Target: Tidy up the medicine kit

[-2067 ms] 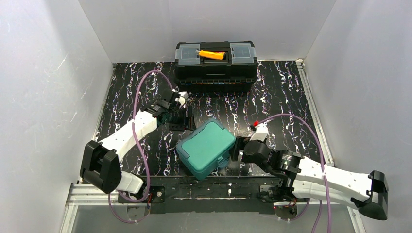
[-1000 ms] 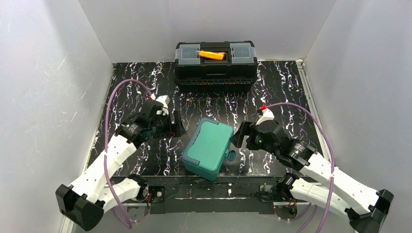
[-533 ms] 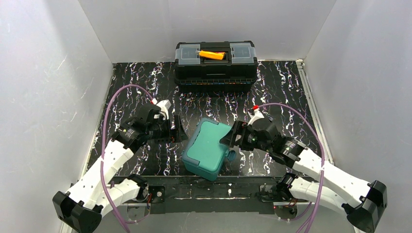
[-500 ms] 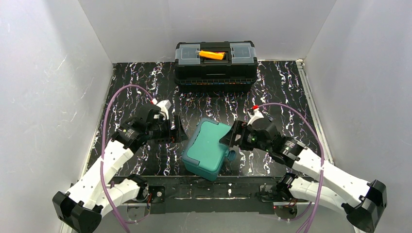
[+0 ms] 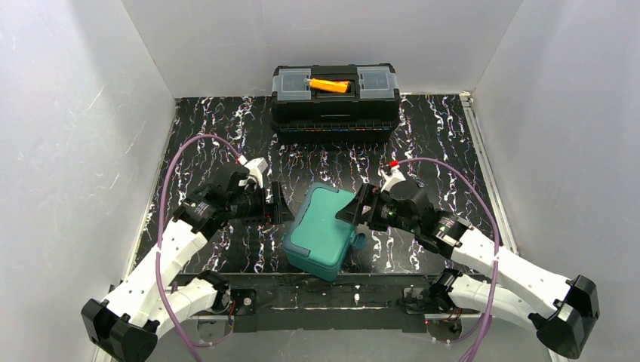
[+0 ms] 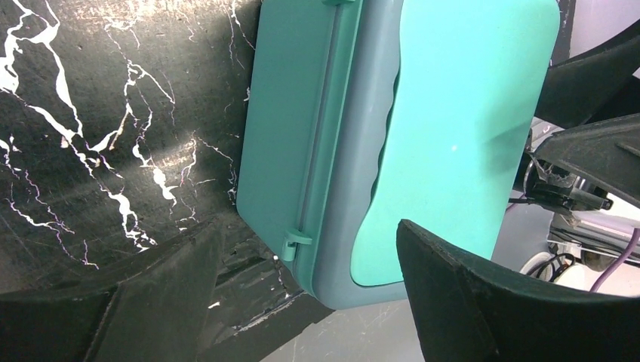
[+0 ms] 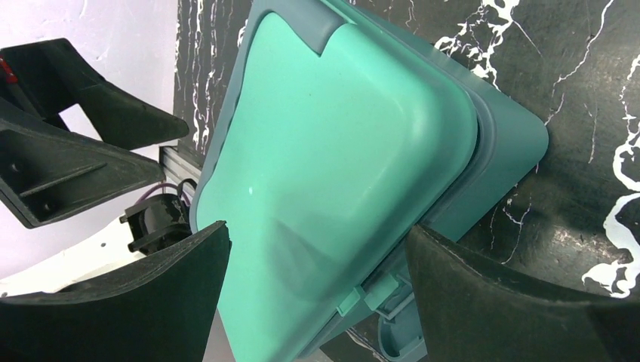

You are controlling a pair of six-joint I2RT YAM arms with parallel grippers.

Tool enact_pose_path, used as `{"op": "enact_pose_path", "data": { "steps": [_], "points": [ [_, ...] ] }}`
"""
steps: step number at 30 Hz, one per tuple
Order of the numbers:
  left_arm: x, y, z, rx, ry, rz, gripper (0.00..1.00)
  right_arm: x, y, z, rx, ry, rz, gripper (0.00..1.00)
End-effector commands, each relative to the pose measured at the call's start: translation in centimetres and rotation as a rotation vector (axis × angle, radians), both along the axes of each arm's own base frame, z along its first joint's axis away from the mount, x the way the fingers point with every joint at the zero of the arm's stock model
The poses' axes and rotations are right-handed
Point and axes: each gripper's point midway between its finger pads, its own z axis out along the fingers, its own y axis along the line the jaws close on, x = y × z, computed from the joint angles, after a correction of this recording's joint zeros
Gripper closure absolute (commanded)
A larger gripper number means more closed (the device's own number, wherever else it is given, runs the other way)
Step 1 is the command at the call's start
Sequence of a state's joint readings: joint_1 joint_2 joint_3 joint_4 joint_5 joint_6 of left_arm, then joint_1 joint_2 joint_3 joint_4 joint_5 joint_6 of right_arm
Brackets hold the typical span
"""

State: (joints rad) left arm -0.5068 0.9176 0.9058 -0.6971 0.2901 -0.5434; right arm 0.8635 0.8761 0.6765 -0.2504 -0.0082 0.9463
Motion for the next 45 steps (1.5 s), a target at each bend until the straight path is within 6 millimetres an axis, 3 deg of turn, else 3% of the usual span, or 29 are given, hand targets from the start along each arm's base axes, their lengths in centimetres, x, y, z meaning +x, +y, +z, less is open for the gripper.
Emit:
{"op": "enact_pose_path", "data": {
  "steps": [1,7,12,16,25,30,36,45],
  "points": [
    [-0.6,-0.3,0.2,-0.032,0.006,-0.019,0.17,0.5,1.0,3.1,0.107,-0.067,0.008,0.09],
    [-0.9,-0.9,0.5,-0.068,0.014,-0.037,0.17,0.6,1.4,4.5,0.187,-0.109,0.011,0.09],
    [-1.0,-1.0,1.7,-0.096,-0.009,-0.039,0.17,0.6,1.8,6.9,0.25,-0.157,0.028,0.09],
    [-0.6,-0.9,3.2,-0.11,-0.047,-0.012,0.15,0.9,2.9,9.6,0.304,-0.201,0.058,0.09],
    [-0.1,0.6,5.9,-0.152,-0.123,0.145,0.11,2.1,6.0,12.9,0.339,-0.216,0.118,0.09],
    [0.0,1.1,6.2,-0.182,-0.129,0.22,0.1,2.6,7.7,14.4,0.354,-0.216,0.152,0.09],
    [-0.1,2.5,6.2,-0.194,-0.143,0.318,0.1,2.6,10.9,15.6,0.366,-0.202,0.224,0.09],
    [-0.4,5.8,6.9,-0.171,-0.245,0.461,0.07,2.5,14.5,15.0,0.359,-0.171,0.29,0.09]
  ]
}}
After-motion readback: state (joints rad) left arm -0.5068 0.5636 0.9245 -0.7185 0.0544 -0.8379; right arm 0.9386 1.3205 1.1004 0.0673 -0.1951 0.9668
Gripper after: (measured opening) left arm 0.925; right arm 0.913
